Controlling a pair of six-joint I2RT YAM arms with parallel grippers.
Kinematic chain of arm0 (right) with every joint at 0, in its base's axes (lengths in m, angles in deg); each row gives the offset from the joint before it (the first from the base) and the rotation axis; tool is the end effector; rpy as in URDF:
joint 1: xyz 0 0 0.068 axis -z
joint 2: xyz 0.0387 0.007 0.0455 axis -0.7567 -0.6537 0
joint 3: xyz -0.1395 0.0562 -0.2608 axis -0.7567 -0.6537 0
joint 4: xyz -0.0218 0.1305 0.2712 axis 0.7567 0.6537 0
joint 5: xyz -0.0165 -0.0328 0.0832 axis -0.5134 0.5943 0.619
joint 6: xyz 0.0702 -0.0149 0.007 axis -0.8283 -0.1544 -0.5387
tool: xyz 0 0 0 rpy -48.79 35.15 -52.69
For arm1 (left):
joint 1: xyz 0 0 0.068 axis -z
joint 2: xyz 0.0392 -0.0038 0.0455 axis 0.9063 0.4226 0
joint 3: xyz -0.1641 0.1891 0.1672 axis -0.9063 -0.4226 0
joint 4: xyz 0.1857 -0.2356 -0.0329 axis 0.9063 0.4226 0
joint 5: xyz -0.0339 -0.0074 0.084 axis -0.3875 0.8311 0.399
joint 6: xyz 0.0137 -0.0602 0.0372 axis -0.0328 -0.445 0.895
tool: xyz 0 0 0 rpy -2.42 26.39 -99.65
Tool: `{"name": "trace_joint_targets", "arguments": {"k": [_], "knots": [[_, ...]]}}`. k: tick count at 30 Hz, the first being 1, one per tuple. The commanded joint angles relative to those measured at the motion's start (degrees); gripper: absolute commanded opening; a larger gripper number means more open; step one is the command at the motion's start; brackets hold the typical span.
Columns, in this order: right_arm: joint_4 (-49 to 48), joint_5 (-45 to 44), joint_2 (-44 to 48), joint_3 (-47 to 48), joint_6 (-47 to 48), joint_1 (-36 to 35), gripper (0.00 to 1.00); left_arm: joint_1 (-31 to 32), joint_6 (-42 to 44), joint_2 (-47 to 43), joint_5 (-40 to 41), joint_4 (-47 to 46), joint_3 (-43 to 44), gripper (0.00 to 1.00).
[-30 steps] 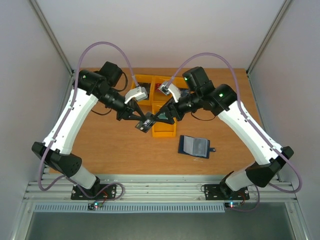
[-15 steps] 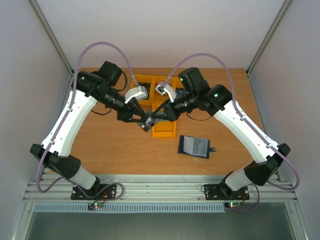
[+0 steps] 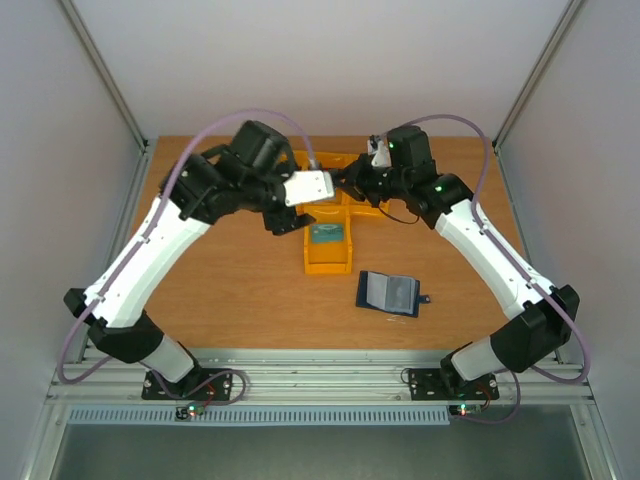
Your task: Take the credit cards out of the card holder
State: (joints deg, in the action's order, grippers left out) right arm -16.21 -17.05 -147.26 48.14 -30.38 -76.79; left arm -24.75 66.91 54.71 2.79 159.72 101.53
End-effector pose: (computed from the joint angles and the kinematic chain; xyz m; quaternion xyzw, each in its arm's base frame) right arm 0.3273 0.2044 0.4086 -0.1361 0.8404 0.4136 0.3226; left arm 0.2474 -0.2228 0.5009 0.5927 0.7110 -0.0947 0.3663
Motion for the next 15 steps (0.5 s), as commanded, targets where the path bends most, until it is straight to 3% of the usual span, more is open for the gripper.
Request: {"name": "trace_joint_targets", "arguments": {"k": [1,8,12,15], "knots": [[-12.42,-5.44,2.45,-3.07,-19.57,-0.32,0.01,6.25,12.28,0.36,14.89,-5.78,-2.88,0.74],[-15.01,-6.07,4.13,-5.89,-25.8,-0.75,0.01,9.39,21.92,2.21,26.93,-21.01,-8.34,0.65],[-16.72,-5.04,4.55,-6.96,-27.5,-1.03,0.01,9.51,24.49,2.89,24.48,-23.95,-9.88,0.62],[-18.06,-4.26,4.72,-7.47,-28.82,-1.29,0.01,9.5,25.43,3.44,24.14,-26.07,-11.7,0.51]]}}
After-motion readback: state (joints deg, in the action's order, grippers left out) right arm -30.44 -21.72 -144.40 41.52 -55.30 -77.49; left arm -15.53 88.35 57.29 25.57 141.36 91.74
